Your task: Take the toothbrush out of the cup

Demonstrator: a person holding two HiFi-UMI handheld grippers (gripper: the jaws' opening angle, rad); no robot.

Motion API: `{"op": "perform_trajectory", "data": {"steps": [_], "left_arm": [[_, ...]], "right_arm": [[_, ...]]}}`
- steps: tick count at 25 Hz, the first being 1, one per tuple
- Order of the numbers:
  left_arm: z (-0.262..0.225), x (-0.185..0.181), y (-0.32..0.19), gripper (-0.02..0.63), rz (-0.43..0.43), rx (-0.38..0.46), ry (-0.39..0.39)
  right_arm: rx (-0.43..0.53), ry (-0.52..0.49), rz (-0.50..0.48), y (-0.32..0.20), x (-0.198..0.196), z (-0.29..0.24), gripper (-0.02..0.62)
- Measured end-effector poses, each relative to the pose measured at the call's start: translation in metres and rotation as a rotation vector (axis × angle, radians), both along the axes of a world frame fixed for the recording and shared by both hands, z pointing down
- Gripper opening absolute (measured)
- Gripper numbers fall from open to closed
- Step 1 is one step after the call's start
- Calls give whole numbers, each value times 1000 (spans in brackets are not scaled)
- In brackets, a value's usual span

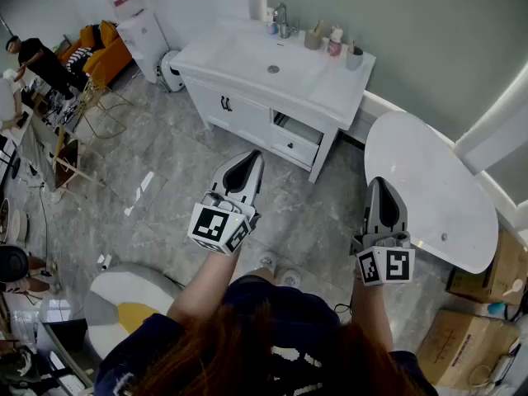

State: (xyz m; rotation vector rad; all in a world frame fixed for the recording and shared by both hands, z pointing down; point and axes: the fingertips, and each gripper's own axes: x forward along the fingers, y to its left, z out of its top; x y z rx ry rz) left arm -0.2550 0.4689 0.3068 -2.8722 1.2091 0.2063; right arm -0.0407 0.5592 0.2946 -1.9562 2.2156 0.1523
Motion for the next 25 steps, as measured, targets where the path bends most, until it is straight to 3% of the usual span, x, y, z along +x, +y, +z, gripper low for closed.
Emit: {"op": "perform_trajectory", "data": {"steps": [6, 14, 20, 25], "left_arm": [[1, 12, 8, 26, 9, 2, -6], [9, 28, -8, 26, 15, -15, -18], [20, 47, -66, 26, 22, -26, -12], [23, 66, -148, 26, 37, -15, -20]], "right_arm": [[0, -52, -8, 10, 9, -3, 15], [-24, -31, -17, -6, 17, 1, 15], [-28, -27, -2, -59, 38, 7, 15], [-28, -22, 26, -137, 59, 7, 15]]}}
